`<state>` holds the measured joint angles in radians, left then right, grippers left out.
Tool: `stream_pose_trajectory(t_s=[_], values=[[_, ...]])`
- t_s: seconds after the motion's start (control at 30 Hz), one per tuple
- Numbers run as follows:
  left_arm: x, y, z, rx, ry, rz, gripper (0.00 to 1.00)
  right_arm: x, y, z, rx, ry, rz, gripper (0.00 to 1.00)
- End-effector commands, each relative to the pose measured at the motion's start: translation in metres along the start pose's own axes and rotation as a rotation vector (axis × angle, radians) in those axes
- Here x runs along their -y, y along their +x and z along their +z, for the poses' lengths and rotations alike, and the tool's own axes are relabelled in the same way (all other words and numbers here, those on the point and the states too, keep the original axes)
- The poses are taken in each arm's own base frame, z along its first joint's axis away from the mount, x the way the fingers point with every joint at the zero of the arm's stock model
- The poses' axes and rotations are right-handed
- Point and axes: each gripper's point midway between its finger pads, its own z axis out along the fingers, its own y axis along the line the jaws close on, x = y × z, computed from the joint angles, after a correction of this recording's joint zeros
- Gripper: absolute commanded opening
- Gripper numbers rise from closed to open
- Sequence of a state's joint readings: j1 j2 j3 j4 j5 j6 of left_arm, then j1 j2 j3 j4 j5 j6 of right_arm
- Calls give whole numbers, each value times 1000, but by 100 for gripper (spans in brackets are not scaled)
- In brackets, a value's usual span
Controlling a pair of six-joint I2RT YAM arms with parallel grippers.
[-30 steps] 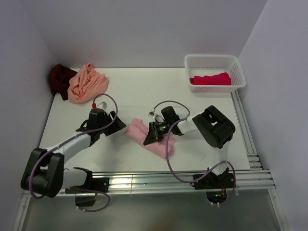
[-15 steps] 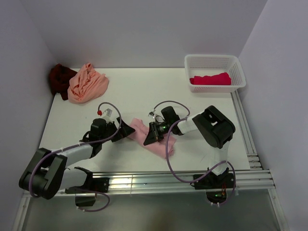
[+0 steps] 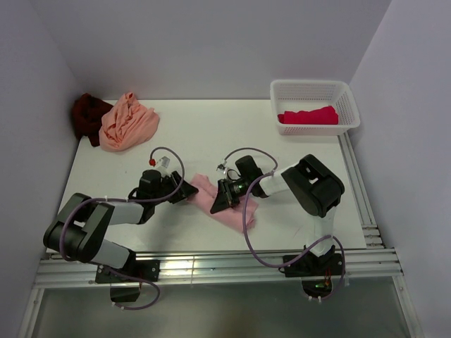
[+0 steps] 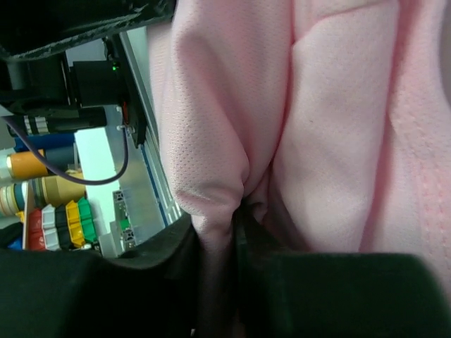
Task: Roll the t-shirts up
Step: Roll the tshirt
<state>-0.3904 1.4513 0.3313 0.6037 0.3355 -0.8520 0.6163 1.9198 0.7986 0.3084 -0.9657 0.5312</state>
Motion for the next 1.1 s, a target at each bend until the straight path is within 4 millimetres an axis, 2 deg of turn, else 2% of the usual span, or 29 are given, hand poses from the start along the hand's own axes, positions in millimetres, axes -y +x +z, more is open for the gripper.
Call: stream_pose_trajectory(t_s=[0.0,0.07,0.1,0.13,0.2,0.23,0.37,0.5,0.53,0.57,0.73,0.93,1.07], values=[[22,-25,9,60,58,26,44,14,17,3,-35,71,29,30],[18,-25,14,44,35,29,44,18,15,1,-23,102,29,41],[23,-30,17,50,43,37,44,19,16,1,-20,106,29,44],[21,-30,19,39,32,36,45,18,15,0,-12,108,26,57],[21,-33,25,29,21,48,45,15,13,-4,9,120,4,59],[19,-32,27,24,13,48,45,15,13,-5,14,126,-3,69],[6,-27,35,-10,-34,35,45,18,7,-14,57,199,-37,71],[3,-28,41,-22,-59,31,44,24,6,-28,121,301,-50,72],[1,-28,43,-27,-65,33,43,23,3,-31,136,320,-61,87],[3,-29,44,-27,-62,35,43,18,2,-37,151,338,-71,91],[6,-31,47,-30,-48,35,42,13,-9,-54,206,428,-101,91],[6,-33,49,-35,-59,45,42,20,-12,-66,230,522,-105,91],[4,-36,53,-41,-80,58,41,14,-16,-78,289,549,-121,92]])
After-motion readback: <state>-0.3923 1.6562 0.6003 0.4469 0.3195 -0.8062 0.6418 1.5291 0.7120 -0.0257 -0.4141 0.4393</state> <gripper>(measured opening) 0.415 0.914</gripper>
